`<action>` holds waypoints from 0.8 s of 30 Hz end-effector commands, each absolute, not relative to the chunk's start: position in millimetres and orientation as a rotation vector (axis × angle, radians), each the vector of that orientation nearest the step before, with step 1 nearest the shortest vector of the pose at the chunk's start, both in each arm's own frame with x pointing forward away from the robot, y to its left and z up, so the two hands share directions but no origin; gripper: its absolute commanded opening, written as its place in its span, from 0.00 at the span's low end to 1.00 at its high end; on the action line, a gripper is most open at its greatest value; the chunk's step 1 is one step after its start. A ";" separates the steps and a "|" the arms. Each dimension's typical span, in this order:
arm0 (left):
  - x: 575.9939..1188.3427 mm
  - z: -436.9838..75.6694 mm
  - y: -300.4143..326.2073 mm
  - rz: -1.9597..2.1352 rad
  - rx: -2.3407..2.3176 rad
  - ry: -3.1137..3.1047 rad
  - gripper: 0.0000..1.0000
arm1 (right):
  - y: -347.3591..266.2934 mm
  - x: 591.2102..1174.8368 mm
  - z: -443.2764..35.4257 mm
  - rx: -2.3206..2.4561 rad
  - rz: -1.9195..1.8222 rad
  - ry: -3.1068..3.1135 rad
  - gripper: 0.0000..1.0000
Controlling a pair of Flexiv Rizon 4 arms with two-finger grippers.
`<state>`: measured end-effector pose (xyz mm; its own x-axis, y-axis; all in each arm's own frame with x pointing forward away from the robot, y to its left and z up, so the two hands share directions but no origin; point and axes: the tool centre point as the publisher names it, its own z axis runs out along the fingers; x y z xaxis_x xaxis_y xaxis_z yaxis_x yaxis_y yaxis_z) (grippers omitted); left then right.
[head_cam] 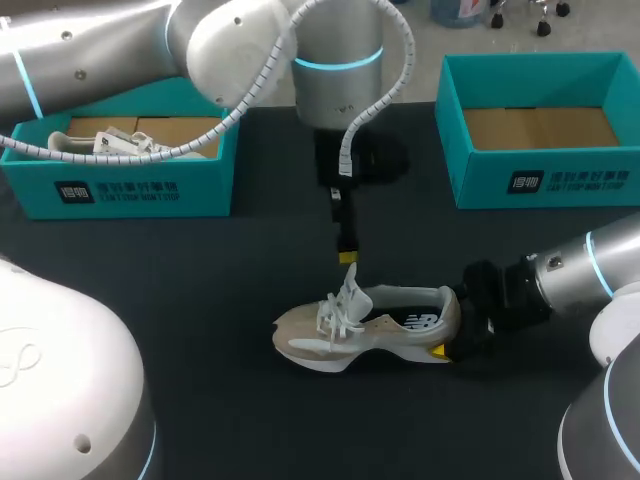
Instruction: Take the shoe out of the shoebox, open the shoe tongue, remove and reinsert the insole, then place the shoe into the shoebox
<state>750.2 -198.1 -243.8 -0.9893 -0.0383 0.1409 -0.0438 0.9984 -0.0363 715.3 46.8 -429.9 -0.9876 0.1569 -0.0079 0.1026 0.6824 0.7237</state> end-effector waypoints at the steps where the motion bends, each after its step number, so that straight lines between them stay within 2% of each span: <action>1: 746.6 -247.2 -217.4 -0.107 -0.097 -3.057 0.00 | 47.6 715.6 -431.8 0.218 1.205 2.816 0.00; 11: 742.5 -258.2 -247.3 0.060 -0.015 -3.119 0.00 | 47.6 715.6 -431.8 0.218 1.205 2.816 0.00; 24: 742.2 -261.8 -252.3 -0.010 -0.009 -3.081 0.00 | 47.6 715.6 -431.8 0.218 1.205 2.816 0.00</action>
